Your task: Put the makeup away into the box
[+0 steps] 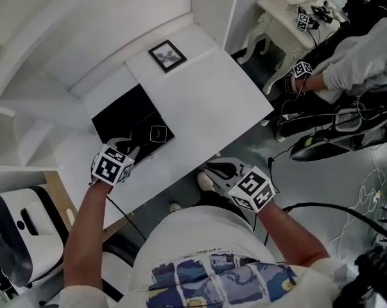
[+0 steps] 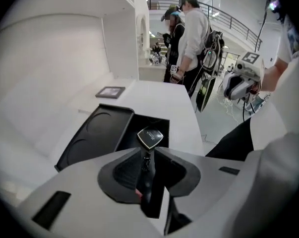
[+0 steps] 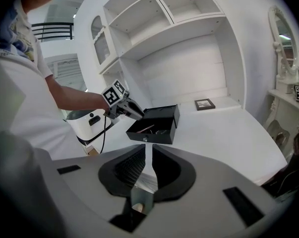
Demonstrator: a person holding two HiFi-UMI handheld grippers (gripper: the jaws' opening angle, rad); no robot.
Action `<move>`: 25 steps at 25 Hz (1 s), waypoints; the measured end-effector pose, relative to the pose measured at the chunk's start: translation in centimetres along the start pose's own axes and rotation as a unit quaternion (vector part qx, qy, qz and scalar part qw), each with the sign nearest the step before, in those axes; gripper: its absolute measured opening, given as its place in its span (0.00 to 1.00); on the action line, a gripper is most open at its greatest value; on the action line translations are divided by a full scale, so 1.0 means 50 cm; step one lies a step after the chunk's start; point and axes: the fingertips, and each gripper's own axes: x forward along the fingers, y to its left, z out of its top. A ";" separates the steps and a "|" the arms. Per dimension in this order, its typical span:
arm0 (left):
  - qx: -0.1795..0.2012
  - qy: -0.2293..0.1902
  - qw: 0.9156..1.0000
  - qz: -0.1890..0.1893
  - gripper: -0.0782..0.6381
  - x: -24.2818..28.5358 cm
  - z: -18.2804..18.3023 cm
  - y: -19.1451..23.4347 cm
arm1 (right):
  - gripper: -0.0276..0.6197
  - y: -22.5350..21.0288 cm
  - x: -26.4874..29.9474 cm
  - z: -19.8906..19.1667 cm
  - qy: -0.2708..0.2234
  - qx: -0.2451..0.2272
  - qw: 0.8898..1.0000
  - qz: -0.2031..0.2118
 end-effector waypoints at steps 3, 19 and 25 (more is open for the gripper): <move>-0.022 -0.057 0.998 0.004 0.24 -0.053 0.015 -0.011 | 0.14 0.022 0.005 0.010 -0.001 -0.012 1.000 -0.005; -0.101 -0.245 0.963 -0.048 0.13 -0.302 -0.087 -0.227 | 0.12 0.223 0.024 -0.004 -0.001 -0.045 0.999 -0.030; -0.129 -0.268 0.952 -0.073 0.13 -0.349 -0.172 -0.318 | 0.12 0.314 0.015 -0.046 -0.003 -0.037 0.998 -0.042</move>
